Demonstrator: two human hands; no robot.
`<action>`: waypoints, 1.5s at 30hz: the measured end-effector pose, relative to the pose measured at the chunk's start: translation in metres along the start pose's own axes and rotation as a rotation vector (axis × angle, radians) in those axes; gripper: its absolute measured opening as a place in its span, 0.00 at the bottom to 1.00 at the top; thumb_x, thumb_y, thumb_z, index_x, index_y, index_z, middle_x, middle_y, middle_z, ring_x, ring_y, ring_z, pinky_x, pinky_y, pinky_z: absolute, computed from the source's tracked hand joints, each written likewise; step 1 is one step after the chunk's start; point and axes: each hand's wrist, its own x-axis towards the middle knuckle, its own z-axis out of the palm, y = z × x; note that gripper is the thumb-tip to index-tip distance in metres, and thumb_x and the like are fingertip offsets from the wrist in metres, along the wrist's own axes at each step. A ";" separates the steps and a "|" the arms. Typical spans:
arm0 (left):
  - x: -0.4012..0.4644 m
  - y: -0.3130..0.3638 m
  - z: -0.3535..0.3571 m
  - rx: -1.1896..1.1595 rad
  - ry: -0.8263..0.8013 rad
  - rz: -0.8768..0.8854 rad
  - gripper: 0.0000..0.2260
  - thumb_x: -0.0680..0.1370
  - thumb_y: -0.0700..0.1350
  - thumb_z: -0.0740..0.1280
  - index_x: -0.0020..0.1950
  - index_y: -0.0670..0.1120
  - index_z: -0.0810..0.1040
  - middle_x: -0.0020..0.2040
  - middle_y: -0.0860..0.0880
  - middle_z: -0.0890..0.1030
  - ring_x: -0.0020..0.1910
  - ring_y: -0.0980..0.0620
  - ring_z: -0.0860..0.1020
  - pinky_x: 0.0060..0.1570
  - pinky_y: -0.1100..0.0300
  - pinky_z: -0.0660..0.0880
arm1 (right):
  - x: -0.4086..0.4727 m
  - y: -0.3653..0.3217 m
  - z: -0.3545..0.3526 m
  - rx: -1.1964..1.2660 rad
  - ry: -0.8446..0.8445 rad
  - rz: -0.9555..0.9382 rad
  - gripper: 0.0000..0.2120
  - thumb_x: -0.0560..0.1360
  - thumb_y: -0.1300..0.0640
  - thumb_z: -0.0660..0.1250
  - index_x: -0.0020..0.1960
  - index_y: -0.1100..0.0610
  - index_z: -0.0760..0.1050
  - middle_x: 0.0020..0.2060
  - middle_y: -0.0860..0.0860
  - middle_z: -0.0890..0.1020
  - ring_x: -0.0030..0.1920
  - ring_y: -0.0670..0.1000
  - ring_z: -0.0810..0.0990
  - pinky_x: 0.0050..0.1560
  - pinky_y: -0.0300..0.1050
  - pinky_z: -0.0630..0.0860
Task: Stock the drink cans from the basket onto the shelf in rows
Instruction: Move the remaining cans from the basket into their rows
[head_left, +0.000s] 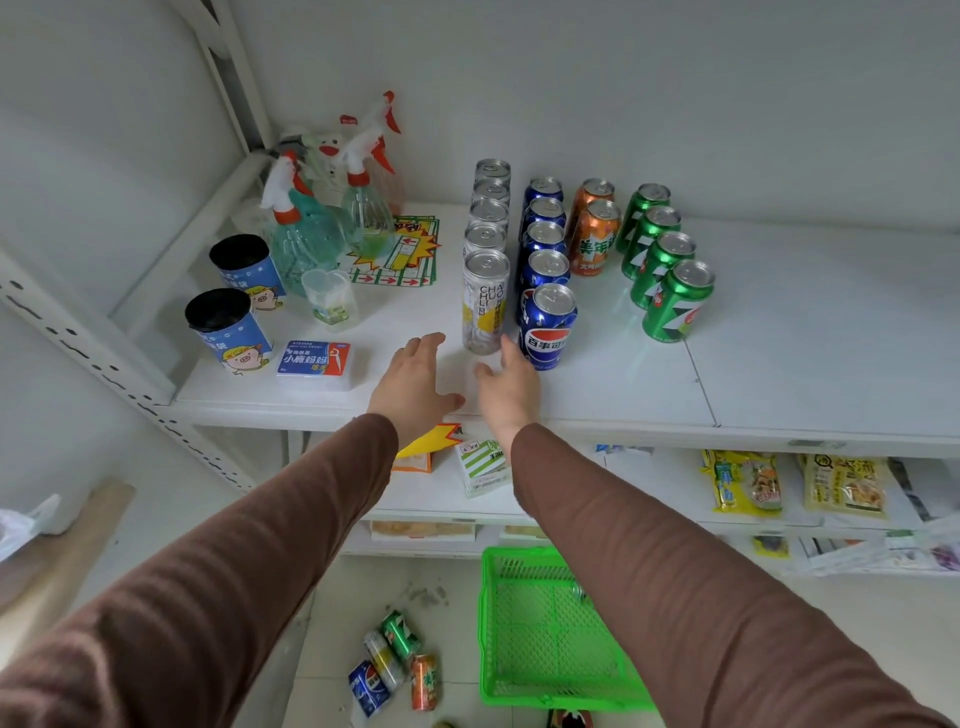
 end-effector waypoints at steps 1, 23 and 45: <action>-0.005 0.002 0.002 0.014 0.018 0.013 0.37 0.71 0.49 0.75 0.75 0.47 0.61 0.70 0.46 0.68 0.68 0.46 0.67 0.66 0.53 0.68 | -0.009 0.003 -0.006 0.018 -0.019 -0.019 0.28 0.80 0.58 0.65 0.79 0.51 0.65 0.72 0.53 0.74 0.71 0.53 0.74 0.70 0.50 0.72; -0.185 0.110 0.180 0.082 0.226 -0.102 0.31 0.70 0.44 0.72 0.71 0.43 0.68 0.68 0.44 0.70 0.65 0.43 0.69 0.66 0.53 0.66 | -0.060 0.213 -0.180 -0.114 -0.337 -0.501 0.09 0.78 0.63 0.63 0.55 0.54 0.78 0.51 0.46 0.78 0.46 0.45 0.77 0.46 0.44 0.76; -0.277 0.056 0.529 -0.041 -0.109 -0.435 0.35 0.69 0.46 0.74 0.74 0.43 0.65 0.67 0.44 0.71 0.63 0.42 0.69 0.63 0.47 0.68 | -0.054 0.596 -0.134 -0.603 -0.513 -0.090 0.15 0.78 0.64 0.65 0.64 0.59 0.74 0.60 0.57 0.78 0.59 0.59 0.78 0.58 0.52 0.73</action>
